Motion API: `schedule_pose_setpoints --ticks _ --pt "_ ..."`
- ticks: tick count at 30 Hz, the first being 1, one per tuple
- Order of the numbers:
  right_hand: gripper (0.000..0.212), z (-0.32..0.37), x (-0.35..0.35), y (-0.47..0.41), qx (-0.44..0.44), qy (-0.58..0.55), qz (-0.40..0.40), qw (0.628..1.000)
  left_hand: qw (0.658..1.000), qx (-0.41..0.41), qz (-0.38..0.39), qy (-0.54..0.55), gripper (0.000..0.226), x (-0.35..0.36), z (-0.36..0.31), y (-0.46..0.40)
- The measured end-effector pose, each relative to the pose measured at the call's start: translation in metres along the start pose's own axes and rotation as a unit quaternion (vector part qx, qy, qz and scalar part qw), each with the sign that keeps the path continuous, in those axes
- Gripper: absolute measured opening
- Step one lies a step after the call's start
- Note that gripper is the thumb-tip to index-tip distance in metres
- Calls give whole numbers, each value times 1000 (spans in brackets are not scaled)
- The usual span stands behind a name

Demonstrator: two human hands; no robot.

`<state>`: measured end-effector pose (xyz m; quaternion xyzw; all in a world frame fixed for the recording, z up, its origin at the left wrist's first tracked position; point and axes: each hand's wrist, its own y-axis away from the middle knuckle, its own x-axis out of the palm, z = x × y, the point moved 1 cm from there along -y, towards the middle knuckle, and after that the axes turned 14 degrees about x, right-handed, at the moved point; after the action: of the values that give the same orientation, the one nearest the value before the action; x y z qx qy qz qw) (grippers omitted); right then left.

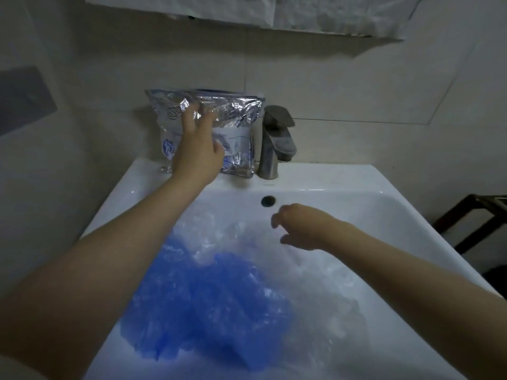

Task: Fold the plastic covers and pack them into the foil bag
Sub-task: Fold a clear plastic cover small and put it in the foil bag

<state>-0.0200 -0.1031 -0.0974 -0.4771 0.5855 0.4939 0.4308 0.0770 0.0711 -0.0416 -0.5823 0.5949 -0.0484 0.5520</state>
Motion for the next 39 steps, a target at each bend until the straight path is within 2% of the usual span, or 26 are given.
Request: schedule_pose_setpoints --ticks 2,4,7,9,12,14,17,19,21,23,26,31,32,34,36,37,39 --pt "69 -18 28 -3 102 27 53 993 1000 0 13 23 29 0 -12 7" --pt "73 -32 48 -3 183 -7 79 980 998 -15 31 57 20 -1 -28 16" --pt "33 -47 53 -3 231 -86 3 969 993 -13 41 108 19 -4 -56 29" --pt "23 -53 43 -2 241 -152 -71 956 988 -20 22 152 17 -7 -69 32" --pt "30 -54 21 9 228 -301 -173 909 975 -45 2 219 11 -4 -82 35" --pt "26 -50 9 22 179 -422 -220 861 973 -48 48 220 10 7 -89 41" --pt "17 -44 0 42 94 -560 -225 792 972 -41 159 170 52 27 -98 59" --pt "17 -40 -1 54 51 -614 -207 760 972 -51 175 151 65 37 -100 72" --pt "19 -38 0 60 30 -612 -194 766 972 -64 181 138 44 43 -95 81" --pt "25 -41 1 60 45 -570 -184 799 972 -56 204 102 14 45 -89 85" --pt "28 -55 2 61 79 -520 -180 831 971 -62 210 98 28 38 -84 88" --pt "14 -87 9 60 115 -515 -179 830 969 -125 170 131 32 27 -60 89" --pt "14 -92 12 59 126 -542 -178 812 971 -144 152 117 30 25 -52 89" --pt "19 -94 15 57 144 -622 -169 751 972 -191 121 66 14 24 -38 88" --pt "23 -91 15 56 143 -678 -166 702 965 -231 115 38 37 24 -33 88" --pt "23 -88 14 56 131 -697 -163 686 969 -227 93 29 47 24 -36 88" --pt "22 -83 11 56 89 -735 -150 655 990 -133 4 45 46 19 -56 85"
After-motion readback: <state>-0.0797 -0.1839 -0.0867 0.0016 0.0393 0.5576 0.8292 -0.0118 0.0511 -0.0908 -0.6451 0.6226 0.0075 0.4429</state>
